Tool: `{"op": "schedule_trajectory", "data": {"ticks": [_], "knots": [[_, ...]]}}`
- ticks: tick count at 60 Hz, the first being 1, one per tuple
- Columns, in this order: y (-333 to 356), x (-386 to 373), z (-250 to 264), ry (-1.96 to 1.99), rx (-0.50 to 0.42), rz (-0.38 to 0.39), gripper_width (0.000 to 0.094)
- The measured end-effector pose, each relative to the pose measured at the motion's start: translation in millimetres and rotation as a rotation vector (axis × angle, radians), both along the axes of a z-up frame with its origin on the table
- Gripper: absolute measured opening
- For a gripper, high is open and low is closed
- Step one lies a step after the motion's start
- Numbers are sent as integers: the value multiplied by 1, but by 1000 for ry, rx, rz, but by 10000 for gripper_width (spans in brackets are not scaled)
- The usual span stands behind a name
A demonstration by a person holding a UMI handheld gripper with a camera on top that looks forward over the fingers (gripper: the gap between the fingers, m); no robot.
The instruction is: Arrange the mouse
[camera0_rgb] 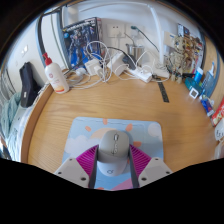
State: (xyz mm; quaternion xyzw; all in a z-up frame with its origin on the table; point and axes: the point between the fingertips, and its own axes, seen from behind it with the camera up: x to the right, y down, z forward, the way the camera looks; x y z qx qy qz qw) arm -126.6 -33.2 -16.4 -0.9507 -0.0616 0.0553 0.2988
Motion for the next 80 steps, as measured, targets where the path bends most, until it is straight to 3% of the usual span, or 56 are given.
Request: {"op": "schedule_trajectory", "data": {"ticks": [5,9,13,33,43,61,80], "knots": [[-4,3,1,-13,-25,-12,625],[-1,8,16,-24,2,-30,759],[1,14,39,-34,27,-43,822],[3,15,231,12,283,-81,816],[-11,22,296,-2,378,-108,819],[-37,36,334,-38,423,-141,820],[-51,30,335,-40,415,-127,819]]}}
